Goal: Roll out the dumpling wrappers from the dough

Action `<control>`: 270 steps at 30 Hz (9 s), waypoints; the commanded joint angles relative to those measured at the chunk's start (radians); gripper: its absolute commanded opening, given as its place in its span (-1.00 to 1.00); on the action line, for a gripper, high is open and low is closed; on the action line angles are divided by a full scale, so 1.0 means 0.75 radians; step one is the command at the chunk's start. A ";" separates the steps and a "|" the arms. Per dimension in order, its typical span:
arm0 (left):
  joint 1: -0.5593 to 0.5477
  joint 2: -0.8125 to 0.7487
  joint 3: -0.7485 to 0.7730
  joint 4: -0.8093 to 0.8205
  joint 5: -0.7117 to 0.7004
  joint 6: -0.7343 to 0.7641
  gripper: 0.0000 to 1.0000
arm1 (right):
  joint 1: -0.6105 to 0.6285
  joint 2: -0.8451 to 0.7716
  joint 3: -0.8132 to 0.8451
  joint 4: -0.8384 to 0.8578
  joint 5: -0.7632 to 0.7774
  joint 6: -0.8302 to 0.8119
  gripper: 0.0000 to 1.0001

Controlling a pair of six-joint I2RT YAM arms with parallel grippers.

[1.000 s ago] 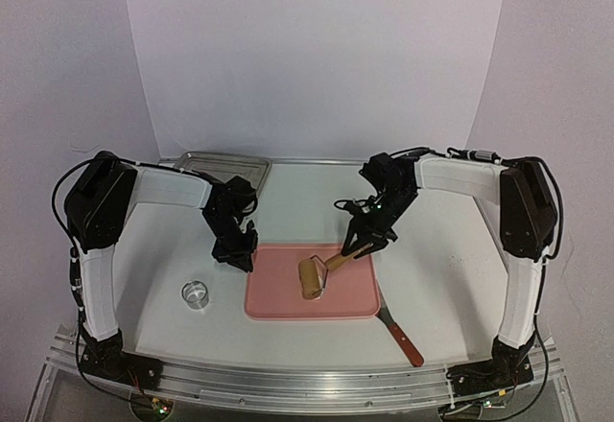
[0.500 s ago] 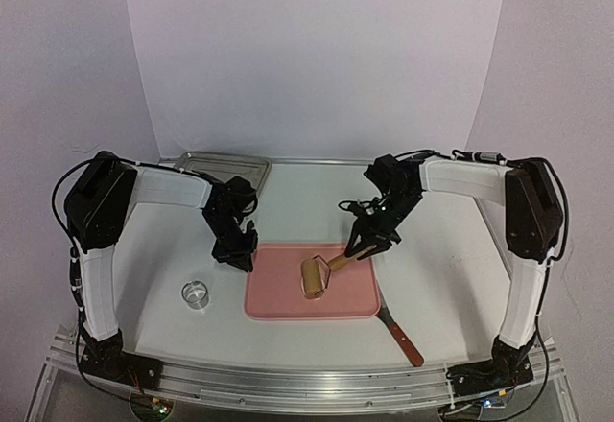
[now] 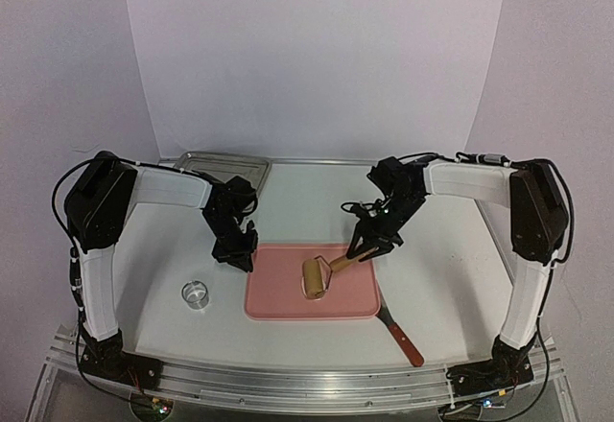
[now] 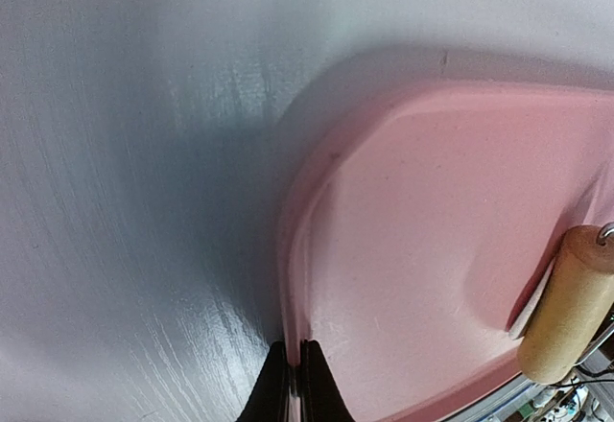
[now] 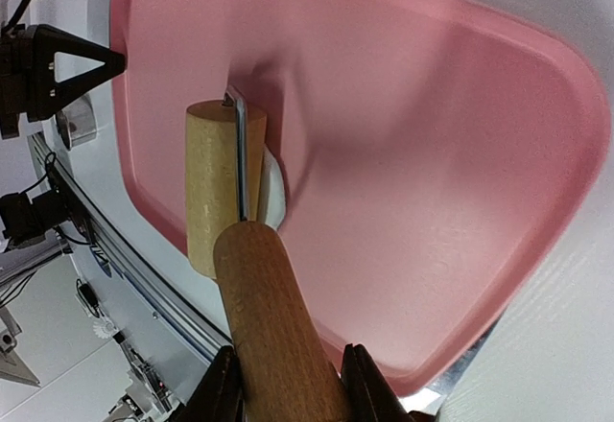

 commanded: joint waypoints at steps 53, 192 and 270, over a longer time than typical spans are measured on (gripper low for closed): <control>0.004 -0.077 -0.059 0.044 -0.082 0.054 -1.00 | -0.015 0.155 -0.150 -0.472 0.779 -0.021 -1.00; 0.063 -0.111 -0.148 0.093 -0.089 0.022 -1.00 | 0.133 0.209 -0.180 -0.489 0.559 0.102 -1.00; 0.126 -0.097 -0.205 0.135 0.070 0.134 -0.61 | 0.072 0.077 0.064 -0.228 0.125 0.474 -1.00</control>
